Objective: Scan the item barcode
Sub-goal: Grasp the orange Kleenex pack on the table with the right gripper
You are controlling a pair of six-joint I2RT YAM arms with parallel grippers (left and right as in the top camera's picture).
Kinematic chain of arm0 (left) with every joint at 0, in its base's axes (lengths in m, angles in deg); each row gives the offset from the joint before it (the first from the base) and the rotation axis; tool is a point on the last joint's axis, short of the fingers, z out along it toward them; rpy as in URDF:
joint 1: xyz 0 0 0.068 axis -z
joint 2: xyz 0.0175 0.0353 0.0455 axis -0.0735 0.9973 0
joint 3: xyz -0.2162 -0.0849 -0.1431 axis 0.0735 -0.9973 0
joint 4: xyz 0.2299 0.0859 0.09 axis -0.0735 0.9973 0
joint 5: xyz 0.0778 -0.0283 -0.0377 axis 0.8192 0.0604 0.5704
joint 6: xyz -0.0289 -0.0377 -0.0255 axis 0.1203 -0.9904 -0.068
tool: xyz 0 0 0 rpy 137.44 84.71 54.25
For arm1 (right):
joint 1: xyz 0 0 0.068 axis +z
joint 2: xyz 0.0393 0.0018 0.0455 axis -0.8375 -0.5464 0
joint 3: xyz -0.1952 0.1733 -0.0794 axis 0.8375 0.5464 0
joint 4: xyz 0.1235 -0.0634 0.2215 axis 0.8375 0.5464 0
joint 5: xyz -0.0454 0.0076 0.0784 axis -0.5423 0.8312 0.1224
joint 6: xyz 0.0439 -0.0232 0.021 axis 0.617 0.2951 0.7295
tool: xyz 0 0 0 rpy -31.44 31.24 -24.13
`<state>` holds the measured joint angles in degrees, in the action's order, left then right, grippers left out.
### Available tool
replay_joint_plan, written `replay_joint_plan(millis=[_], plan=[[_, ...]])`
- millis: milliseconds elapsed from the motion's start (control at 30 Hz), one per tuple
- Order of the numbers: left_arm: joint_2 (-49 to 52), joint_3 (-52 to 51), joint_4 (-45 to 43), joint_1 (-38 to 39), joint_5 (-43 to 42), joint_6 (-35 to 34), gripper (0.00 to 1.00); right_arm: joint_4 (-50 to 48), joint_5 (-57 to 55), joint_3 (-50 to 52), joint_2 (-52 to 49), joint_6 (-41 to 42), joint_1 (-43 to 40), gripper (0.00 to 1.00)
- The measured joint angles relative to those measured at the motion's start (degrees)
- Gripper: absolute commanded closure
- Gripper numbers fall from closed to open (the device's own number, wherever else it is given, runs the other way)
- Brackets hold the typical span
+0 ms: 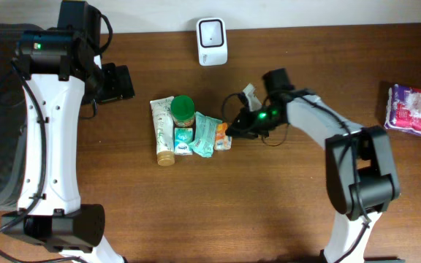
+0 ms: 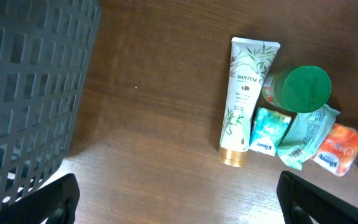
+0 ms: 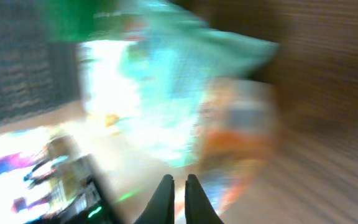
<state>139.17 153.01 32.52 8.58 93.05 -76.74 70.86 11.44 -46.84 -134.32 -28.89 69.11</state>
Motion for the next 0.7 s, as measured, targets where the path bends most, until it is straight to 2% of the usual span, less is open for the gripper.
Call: replay_joint_plan(millis=[67,100,167,233,267,300,367,400,467,533,600,700], plan=[[0.0,0.0,0.02,0.0,-0.02,0.0,0.01,2.38,13.46,-0.07,-0.02,-6.08,-1.33,0.96],[0.0,0.0,0.0,0.0,0.0,0.0,0.01,2.62,15.39,-0.07,-0.04,-7.15,-1.33,0.95],[0.0,0.0,0.0,0.0,0.0,0.0,0.01,3.34,15.28,-0.07,-0.04,-8.15,-1.33,0.84],[0.0,0.0,-0.04,0.0,0.0,0.0,0.01,5.55,9.03,-0.07,-0.04,-7.08,-1.31,0.7],[0.0,0.0,-0.02,0.0,0.0,0.0,0.01,5.99,4.22,-0.04,-0.04,-5.05,-1.31,0.59],[0.0,0.0,0.0,0.0,0.0,0.0,0.01,5.97,0.22,-0.07,-0.04,-2.84,-1.22,0.52],[0.0,0.0,-0.02,0.0,0.02,0.0,0.01,6.45,-14.84,-0.04,-0.07,7.26,-0.33,0.31],[0.0,0.0,0.04,0.0,0.0,0.0,0.01,6.54,-22.36,-0.04,-0.07,12.04,0.48,0.31],[0.0,0.0,0.02,0.0,0.0,0.0,0.01,6.4,-28.33,-0.46,-0.04,16.48,1.9,0.34],[0.0,0.0,0.02,0.0,0.0,0.0,0.01,5.35,-32.33,-0.76,-0.02,20.63,3.58,0.53],[0.0,0.0,0.0,0.0,0.0,0.0,0.01,4.26,-35.36,-0.61,-0.02,23.69,4.83,0.66],[0.0,0.0,0.0,0.0,0.0,0.0,0.01,2.71,-37.24,-0.11,-0.02,25.94,6.38,0.67]])
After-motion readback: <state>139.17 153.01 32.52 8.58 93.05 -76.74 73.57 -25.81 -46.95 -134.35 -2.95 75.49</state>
